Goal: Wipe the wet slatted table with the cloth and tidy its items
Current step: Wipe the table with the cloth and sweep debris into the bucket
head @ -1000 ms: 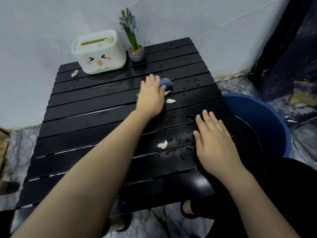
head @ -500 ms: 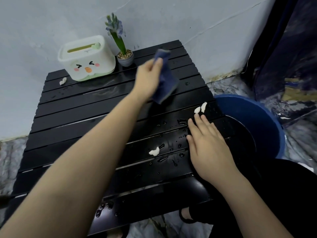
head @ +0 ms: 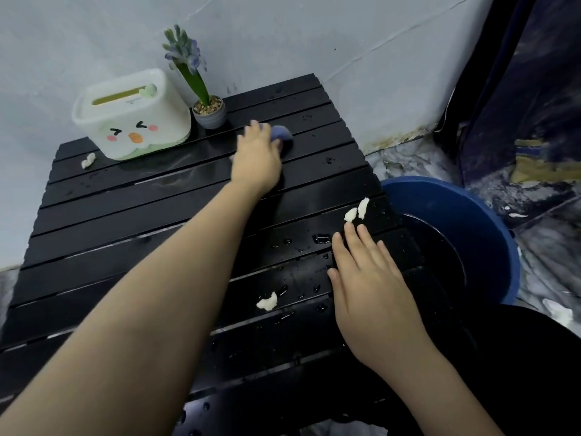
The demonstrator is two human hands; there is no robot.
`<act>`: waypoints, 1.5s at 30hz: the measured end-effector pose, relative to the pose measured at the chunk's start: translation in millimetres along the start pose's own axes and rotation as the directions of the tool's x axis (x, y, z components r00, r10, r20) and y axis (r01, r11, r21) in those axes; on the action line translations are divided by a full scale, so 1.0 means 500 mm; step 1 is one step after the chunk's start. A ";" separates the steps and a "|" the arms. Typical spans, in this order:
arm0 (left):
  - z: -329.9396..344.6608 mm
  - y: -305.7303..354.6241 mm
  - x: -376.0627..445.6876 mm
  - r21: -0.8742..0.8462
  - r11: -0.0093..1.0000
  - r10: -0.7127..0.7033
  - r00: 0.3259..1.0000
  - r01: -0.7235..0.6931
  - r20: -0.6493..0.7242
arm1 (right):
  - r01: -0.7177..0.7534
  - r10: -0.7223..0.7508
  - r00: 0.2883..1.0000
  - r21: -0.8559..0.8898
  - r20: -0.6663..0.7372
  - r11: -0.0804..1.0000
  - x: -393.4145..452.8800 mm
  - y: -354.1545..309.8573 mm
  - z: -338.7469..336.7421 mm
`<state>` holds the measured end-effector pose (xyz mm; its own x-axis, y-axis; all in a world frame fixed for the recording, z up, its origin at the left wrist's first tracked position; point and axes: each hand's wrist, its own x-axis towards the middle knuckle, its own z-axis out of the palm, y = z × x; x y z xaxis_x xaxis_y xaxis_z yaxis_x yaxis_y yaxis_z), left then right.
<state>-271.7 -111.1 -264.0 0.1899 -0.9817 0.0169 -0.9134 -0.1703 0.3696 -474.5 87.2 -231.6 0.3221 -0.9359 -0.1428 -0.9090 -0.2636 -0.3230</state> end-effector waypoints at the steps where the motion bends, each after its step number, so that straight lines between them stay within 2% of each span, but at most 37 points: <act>1: 0.009 0.030 -0.001 -0.014 0.999 0.034 0.999 -0.034 0.020 | 0.000 0.000 1.000 0.000 0.004 1.000 0.000 -0.001 0.000; 5: 0.043 0.139 -0.019 -0.034 0.961 0.277 0.959 -0.276 0.058 | -0.001 0.001 1.000 -0.005 0.000 1.000 0.004 -0.001 -0.001; 8: 0.056 0.189 -0.042 -0.121 0.887 0.458 0.881 -0.445 0.121 | -0.002 0.002 1.000 0.005 -0.006 1.000 0.005 -0.001 0.000; 10: 0.056 0.200 -0.052 -0.224 0.838 0.532 0.837 -0.498 0.129 | 0.000 0.000 1.000 -0.006 -0.011 1.000 0.003 -0.001 0.002; 12: 0.041 0.202 -0.052 -0.377 0.816 0.501 0.861 -0.439 0.082 | 0.003 -0.004 1.000 -0.008 -0.019 1.000 0.001 0.000 0.003; 16: -0.019 0.171 -0.004 -0.612 0.758 0.226 0.971 -0.225 -0.077 | 0.017 -0.017 1.000 -0.008 -0.025 1.000 -0.002 0.004 0.003; 18: -0.047 0.118 0.024 -0.548 0.814 0.120 0.979 -0.192 -0.165 | 0.017 -0.017 1.000 -0.006 -0.023 1.000 -0.003 0.005 0.003; 20: -0.055 0.044 0.042 -0.390 0.910 0.074 0.980 -0.142 -0.185 | 0.019 -0.019 1.000 -0.006 -0.023 1.000 -0.002 0.003 0.004; 22: -0.039 -0.019 0.041 -0.183 0.980 0.066 0.996 -0.075 -0.055 | 0.019 -0.019 1.000 0.002 -0.025 1.000 -0.002 0.003 0.004; 24: -0.010 -0.038 0.024 -0.062 0.996 0.065 0.998 -0.063 0.023 | 0.018 -0.018 1.000 0.000 -0.024 1.000 -0.002 0.003 0.005; 27: 0.015 -0.004 0.002 -0.133 0.982 0.130 0.991 -0.133 -0.033 | 0.018 -0.018 1.000 -0.003 -0.025 1.000 -0.001 0.005 0.006; 29: 0.024 0.030 -0.015 -0.185 0.966 0.184 0.983 -0.181 0.004 | 0.015 -0.015 1.000 -0.009 -0.020 1.000 0.000 0.003 0.006; 33: 0.036 0.105 -0.077 -0.259 0.883 0.415 0.909 -0.391 0.044 | 0.003 -0.004 1.000 -0.024 -0.018 1.000 0.002 0.001 0.006; 35: 0.031 0.125 -0.096 -0.315 0.834 0.488 0.872 -0.452 0.039 | 0.006 -0.007 1.000 -0.021 -0.020 1.000 0.002 0.001 0.007; 36: 0.023 0.129 -0.100 -0.367 0.820 0.483 0.875 -0.439 0.034 | 0.010 -0.010 1.000 -0.016 -0.024 1.000 0.001 0.001 0.008; 38: 0.001 0.128 -0.107 -0.534 0.787 0.391 0.919 -0.308 0.046 | 0.019 -0.020 0.999 -0.017 -0.039 1.000 0.000 0.003 0.010; 41: -0.046 0.100 -0.133 -0.775 0.627 0.222 0.972 -0.083 0.076 | 0.033 -0.034 0.998 -0.016 -0.057 0.999 -0.003 0.007 0.011; 43: -0.087 0.052 -0.170 -0.846 0.533 0.153 0.985 -0.013 0.082 | 0.040 -0.041 0.997 -0.012 -0.058 0.999 -0.008 0.008 0.011; 45: -0.132 -0.018 -0.223 -0.848 0.529 0.099 0.991 0.020 0.085 | 0.044 -0.045 0.997 -0.012 -0.058 0.999 -0.013 0.009 0.012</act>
<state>-261.2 5.6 -208.1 0.0670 -0.9974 -0.0260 -0.1742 -0.0374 0.9840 -479.1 93.5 -237.6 0.3464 -0.9352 -0.0737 -0.8970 -0.3072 -0.3179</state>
